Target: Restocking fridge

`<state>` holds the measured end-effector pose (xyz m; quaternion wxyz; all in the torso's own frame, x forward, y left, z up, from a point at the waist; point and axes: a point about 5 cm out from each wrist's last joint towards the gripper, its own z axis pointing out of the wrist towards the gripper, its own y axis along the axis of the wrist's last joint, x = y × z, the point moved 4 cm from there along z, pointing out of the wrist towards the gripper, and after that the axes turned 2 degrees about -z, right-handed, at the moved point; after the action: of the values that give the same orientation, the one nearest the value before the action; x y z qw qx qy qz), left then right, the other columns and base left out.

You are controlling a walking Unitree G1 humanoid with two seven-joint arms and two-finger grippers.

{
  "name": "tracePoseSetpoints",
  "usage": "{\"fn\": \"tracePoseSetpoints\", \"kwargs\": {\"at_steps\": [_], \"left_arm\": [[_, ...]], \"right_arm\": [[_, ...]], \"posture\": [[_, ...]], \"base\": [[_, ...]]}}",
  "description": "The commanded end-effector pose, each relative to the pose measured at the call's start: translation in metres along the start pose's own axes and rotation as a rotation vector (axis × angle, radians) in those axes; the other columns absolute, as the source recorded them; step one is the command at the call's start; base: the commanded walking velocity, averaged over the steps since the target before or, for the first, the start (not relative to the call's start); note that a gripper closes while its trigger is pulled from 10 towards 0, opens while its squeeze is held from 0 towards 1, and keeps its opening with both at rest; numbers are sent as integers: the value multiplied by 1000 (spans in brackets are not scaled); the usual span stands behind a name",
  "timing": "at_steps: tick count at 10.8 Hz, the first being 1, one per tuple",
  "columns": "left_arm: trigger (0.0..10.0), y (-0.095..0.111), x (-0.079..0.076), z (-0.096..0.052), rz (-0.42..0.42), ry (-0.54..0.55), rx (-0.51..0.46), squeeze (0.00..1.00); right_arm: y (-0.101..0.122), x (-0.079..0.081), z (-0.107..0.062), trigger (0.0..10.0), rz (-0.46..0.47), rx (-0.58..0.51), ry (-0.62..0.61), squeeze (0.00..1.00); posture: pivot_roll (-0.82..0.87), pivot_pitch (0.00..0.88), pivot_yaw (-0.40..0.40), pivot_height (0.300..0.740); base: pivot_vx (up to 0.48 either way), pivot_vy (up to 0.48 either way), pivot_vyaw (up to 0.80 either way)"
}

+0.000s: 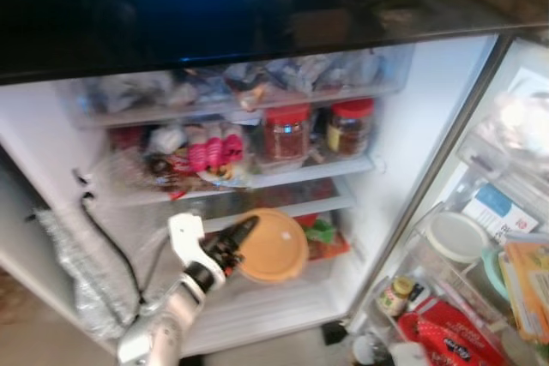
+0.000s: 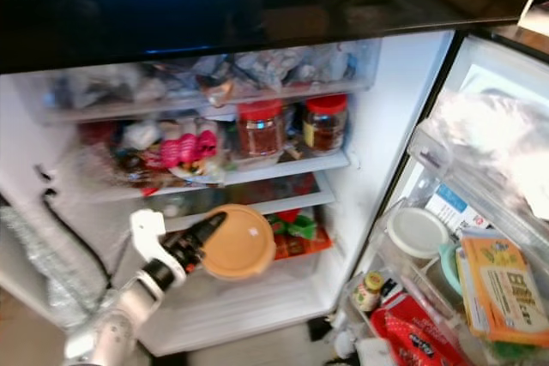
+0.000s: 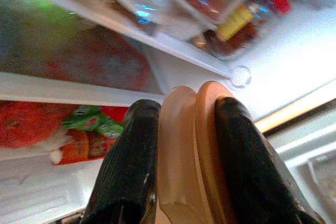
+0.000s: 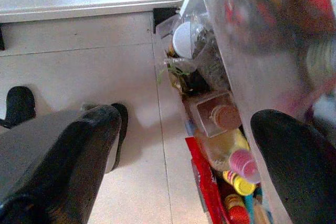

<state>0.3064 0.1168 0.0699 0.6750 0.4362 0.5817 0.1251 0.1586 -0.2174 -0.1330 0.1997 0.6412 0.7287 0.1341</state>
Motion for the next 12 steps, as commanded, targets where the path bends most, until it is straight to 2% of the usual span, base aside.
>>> {"fn": "tracePoseSetpoints", "kwargs": {"at_steps": [1, 12], "left_arm": [[10000, 4, 2, -1, 22, 10, -10, 0], [10000, 6, 3, 0, 35, 22, -30, 0]], "right_arm": [[9, -4, 1, 10000, -10, -26, -12, 0], [9, -4, 1, 10000, -22, -22, -7, 0]], "posture": [[-97, 0, -34, 740], [-95, 0, -35, 740]], "base": [[0, 0, 0], [0, 0, 0]]}}
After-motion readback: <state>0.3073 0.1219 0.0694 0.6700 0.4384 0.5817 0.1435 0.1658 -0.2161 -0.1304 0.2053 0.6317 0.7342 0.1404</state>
